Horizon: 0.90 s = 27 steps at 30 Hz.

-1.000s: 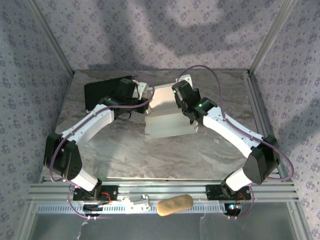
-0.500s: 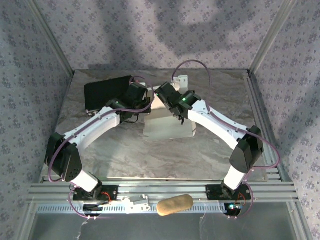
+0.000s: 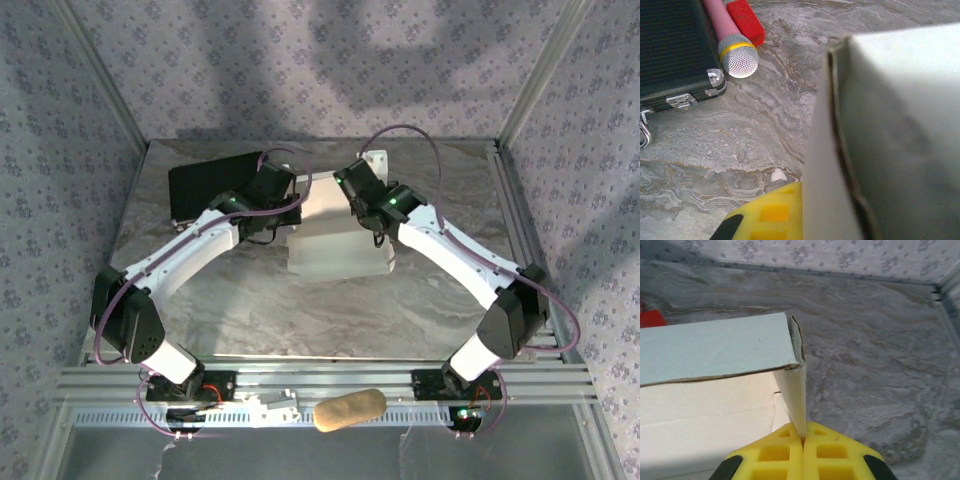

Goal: Fold the paper box

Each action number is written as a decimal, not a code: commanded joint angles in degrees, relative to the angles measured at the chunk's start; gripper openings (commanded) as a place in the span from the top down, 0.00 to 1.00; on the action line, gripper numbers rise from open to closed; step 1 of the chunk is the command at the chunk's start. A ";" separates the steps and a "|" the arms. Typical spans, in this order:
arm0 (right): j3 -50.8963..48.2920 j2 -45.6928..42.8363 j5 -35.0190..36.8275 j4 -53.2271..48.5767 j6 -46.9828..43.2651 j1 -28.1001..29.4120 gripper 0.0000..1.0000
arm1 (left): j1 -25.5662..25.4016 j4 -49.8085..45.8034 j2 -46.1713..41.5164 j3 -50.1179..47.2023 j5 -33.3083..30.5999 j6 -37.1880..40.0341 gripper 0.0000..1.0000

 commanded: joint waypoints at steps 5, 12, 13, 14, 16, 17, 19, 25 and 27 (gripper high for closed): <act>-5.51 -4.04 -13.87 6.86 -3.82 -4.20 0.95 | 1.32 -0.48 0.11 2.81 0.91 -0.91 1.00; -8.31 -5.71 -19.33 10.46 -5.24 -6.63 0.87 | 1.81 -0.43 0.07 2.91 2.31 -1.00 1.00; -8.77 -5.98 -19.89 11.02 -5.41 -7.03 0.87 | 1.88 -0.42 -0.02 2.86 2.32 -0.99 1.00; -9.25 -6.14 -20.45 11.51 -5.59 -7.38 0.86 | 1.95 -0.45 -0.11 2.90 2.29 -0.99 1.00; -10.22 -6.54 -21.68 12.62 -6.09 -7.92 0.85 | 2.03 -0.45 -0.26 2.91 2.32 -0.84 1.00; -10.75 -6.82 -22.37 13.14 -6.41 -8.22 0.84 | 2.11 -0.52 -0.30 2.84 2.38 -0.82 1.00; -11.84 -7.27 -23.74 14.34 -6.82 -8.74 0.83 | 2.27 -0.52 -0.29 2.84 2.60 -0.74 1.00; -13.59 -7.52 -26.44 16.21 -8.09 -9.73 0.80 | 2.58 -0.48 -0.50 2.91 3.01 -0.47 1.00; -13.78 -7.35 -26.51 16.56 -8.42 -9.90 0.79 | 2.55 -0.44 -0.41 3.01 3.17 -0.30 1.00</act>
